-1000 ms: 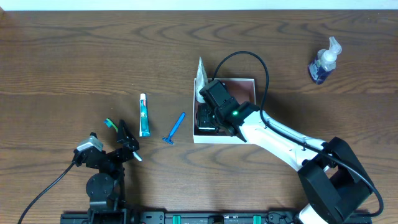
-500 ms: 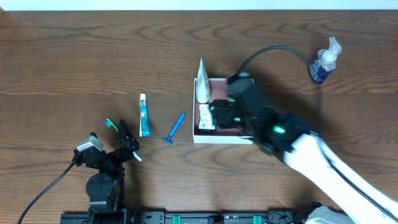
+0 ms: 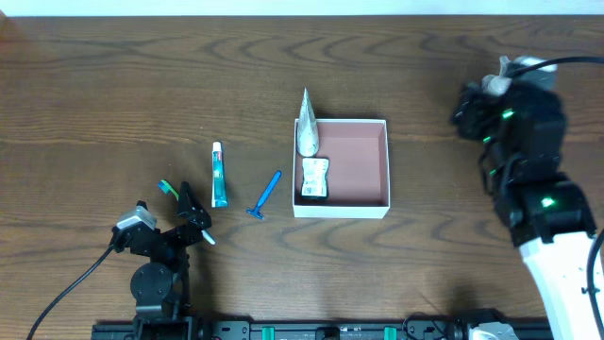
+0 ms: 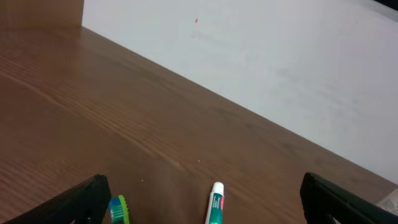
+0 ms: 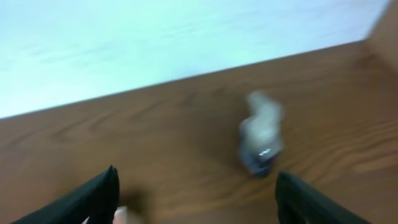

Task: Pack container
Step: 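Move the right gripper to the blue soap pump bottle and grasp it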

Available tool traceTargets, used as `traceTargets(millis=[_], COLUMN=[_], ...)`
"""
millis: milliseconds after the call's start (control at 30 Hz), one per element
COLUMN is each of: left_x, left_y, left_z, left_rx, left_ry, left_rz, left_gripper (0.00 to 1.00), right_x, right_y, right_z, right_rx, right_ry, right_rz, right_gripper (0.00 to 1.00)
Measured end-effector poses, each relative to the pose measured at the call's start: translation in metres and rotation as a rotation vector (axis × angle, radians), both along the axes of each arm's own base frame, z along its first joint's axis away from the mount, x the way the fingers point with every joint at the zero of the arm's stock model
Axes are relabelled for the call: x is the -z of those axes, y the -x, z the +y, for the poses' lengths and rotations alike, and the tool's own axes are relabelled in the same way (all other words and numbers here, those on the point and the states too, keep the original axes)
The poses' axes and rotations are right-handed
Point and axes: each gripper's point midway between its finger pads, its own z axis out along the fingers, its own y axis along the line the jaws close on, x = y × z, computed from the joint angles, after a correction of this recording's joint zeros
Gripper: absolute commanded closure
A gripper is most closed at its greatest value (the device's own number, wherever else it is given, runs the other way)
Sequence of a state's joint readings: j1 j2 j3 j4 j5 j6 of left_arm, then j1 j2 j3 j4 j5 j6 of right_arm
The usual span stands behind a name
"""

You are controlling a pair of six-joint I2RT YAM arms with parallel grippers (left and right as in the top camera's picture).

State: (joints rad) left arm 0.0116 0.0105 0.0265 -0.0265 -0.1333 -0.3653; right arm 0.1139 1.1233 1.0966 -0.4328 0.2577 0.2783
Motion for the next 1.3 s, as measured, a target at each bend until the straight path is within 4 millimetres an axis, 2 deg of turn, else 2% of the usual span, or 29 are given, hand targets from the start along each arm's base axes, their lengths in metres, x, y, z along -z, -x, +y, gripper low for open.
traceTargets(millis=[67, 167, 267, 433, 500, 567, 800, 867, 967, 1167, 1300], left_x=[0.0, 0.0, 0.0, 0.0, 0.0, 0.0, 0.0, 0.0, 0.0, 0.0, 0.0], left_y=[0.0, 0.0, 0.0, 0.0, 0.0, 0.0, 0.0, 0.0, 0.0, 0.0, 0.0], left_z=[0.0, 0.0, 0.0, 0.0, 0.0, 0.0, 0.0, 0.0, 0.0, 0.0, 0.0], left_rx=[0.0, 0.0, 0.0, 0.0, 0.0, 0.0, 0.0, 0.0, 0.0, 0.0, 0.0], left_ry=[0.0, 0.0, 0.0, 0.0, 0.0, 0.0, 0.0, 0.0, 0.0, 0.0, 0.0], left_rz=[0.0, 0.0, 0.0, 0.0, 0.0, 0.0, 0.0, 0.0, 0.0, 0.0, 0.0], left_gripper=[0.02, 0.02, 0.02, 0.02, 0.02, 0.02, 0.02, 0.02, 0.02, 0.02, 0.02], right_x=[-0.002, -0.001, 0.01, 0.045, 0.052, 0.05, 0.016, 0.013, 0.027, 0.09, 0.115], right_y=[-0.007, -0.019, -0.028, -0.051, -0.06, -0.071, -0.098, -0.103, -0.107, -0.119, -0.123], right_z=[-0.021, -0.047, -0.067, -0.098, -0.106, -0.114, -0.119, -0.119, -0.119, -0.116, -0.111], right_rx=[0.032, 0.049, 0.05, 0.043, 0.03, 0.009, -0.082, -0.1, -0.117, -0.159, -0.194], right_ry=[0.013, 0.003, -0.022, -0.088, -0.113, -0.133, -0.084, -0.071, -0.079, -0.145, -0.174], right_rz=[-0.015, -0.035, -0.021, 0.082, 0.117, 0.139, 0.135, 0.132, 0.171, 0.301, 0.348], right_gripper=[0.17, 0.09, 0.01, 0.01, 0.01, 0.01, 0.01, 0.01, 0.01, 0.01, 0.01])
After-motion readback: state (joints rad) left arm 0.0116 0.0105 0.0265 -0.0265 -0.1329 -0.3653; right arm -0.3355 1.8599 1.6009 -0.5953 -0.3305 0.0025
